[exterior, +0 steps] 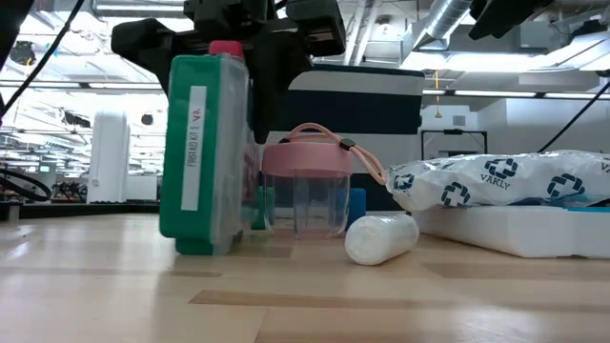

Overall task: Pick & place medical supplies in basket/bin
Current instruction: Put the first aid box into the bin, then put the pink bottle into the bin

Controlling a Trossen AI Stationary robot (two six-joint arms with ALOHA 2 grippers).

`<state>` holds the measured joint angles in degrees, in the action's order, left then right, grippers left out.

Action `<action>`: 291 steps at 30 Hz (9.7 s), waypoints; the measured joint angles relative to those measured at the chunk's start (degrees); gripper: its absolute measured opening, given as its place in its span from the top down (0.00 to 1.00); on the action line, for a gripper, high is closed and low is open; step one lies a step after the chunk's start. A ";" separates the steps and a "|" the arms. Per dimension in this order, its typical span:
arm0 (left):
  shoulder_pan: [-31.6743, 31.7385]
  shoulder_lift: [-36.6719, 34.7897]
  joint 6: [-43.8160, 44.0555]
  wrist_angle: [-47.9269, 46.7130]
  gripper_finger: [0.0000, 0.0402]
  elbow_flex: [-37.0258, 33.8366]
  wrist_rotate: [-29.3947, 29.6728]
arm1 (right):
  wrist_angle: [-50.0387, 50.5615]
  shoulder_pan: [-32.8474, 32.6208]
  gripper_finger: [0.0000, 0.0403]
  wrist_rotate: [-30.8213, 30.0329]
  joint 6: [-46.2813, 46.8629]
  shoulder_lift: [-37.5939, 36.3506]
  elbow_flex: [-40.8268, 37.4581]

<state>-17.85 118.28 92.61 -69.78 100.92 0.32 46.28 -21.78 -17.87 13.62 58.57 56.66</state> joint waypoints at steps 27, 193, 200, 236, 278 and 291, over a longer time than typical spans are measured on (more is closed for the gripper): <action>-3.98 -0.04 2.60 -13.92 0.46 9.26 1.29 | -0.02 0.00 1.00 0.00 -0.03 0.00 0.00; 48.52 0.94 -127.26 2.17 0.45 5.66 1.73 | -27.83 37.34 1.00 4.44 -13.68 10.12 6.23; 48.31 0.94 -125.71 5.93 0.43 5.66 1.57 | -27.82 37.38 1.00 4.33 -13.69 10.12 6.23; 47.48 0.87 -126.95 5.32 0.13 5.66 3.89 | -27.43 37.68 1.00 4.35 -13.83 10.12 6.23; 47.30 -7.34 -126.69 4.42 0.13 6.23 2.62 | -27.43 38.43 1.00 4.55 -14.11 10.12 6.23; 46.16 -8.04 -127.47 5.16 0.13 6.23 2.98 | -27.43 38.42 1.00 4.55 -14.09 10.12 6.23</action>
<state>28.31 110.23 -34.86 -64.62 107.15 3.29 18.85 16.64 -13.32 -0.47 68.69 62.89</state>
